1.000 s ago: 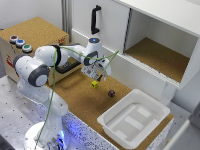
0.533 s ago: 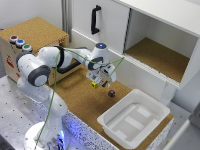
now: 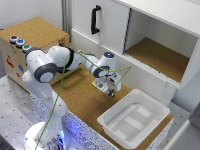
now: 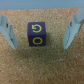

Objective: Go towards the purple block and lift it

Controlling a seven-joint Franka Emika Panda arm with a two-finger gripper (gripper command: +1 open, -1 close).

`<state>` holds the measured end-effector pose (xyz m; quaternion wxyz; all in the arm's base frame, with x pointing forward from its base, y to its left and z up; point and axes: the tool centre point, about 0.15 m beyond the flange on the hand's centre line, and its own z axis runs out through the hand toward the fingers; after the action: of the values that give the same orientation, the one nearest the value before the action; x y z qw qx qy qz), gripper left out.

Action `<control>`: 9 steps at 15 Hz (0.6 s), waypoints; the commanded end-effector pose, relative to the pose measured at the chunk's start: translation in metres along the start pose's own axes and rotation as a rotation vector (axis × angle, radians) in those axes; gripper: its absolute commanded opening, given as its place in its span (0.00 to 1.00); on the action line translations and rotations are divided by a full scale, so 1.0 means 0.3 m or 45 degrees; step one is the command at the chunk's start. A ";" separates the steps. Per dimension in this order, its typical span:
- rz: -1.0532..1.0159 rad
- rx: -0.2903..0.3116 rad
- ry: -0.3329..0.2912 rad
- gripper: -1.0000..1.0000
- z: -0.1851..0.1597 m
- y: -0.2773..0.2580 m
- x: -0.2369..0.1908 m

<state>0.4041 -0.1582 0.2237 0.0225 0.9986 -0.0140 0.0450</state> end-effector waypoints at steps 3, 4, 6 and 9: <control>-0.024 0.085 -0.051 1.00 0.077 0.008 0.129; -0.033 0.086 -0.052 1.00 0.078 0.000 0.134; -0.046 0.093 -0.053 1.00 0.080 -0.016 0.142; -0.030 0.094 -0.035 0.00 0.091 -0.035 0.152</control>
<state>0.4284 -0.1519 0.2113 0.0186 0.9988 -0.0072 0.0449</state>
